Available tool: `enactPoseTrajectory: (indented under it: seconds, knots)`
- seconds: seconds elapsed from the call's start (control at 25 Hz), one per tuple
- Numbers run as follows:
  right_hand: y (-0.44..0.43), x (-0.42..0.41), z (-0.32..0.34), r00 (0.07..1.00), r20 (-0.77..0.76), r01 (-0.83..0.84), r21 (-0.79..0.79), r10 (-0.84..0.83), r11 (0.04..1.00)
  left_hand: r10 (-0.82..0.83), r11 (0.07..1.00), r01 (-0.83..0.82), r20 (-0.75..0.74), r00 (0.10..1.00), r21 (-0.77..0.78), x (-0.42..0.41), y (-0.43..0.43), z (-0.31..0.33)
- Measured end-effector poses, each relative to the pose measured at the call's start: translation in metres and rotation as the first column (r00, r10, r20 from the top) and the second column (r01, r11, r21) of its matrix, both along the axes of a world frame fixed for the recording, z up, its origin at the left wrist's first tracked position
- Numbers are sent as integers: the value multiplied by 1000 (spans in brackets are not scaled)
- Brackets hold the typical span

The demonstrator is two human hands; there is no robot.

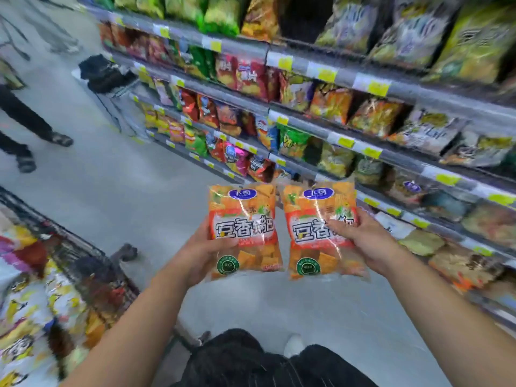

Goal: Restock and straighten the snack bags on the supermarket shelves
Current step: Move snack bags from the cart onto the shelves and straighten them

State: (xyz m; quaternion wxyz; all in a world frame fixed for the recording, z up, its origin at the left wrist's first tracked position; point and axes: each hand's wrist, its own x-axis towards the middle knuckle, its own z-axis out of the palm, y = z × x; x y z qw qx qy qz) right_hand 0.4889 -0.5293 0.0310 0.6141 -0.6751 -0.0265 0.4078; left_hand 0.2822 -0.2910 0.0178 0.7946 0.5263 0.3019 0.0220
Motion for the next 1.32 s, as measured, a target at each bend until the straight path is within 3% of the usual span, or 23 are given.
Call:
enactPoseTrajectory:
  seconds: [0.28,0.64,1.08,1.32]
  knots:
    - [-78,47,37,947,5,319,122,-322,940,-281,958,277,55,958,78,133,-29,31]
    - [-88,128,105,839,104,510,190,-534,839,-496,865,467,167,852,185,292,-18,98]
    - [-94,218,190,723,214,592,296,-656,749,-570,818,500,280,773,284,419,-24,196]
    - [-117,288,236,737,296,532,302,-608,791,-546,830,436,347,763,347,477,-50,239]
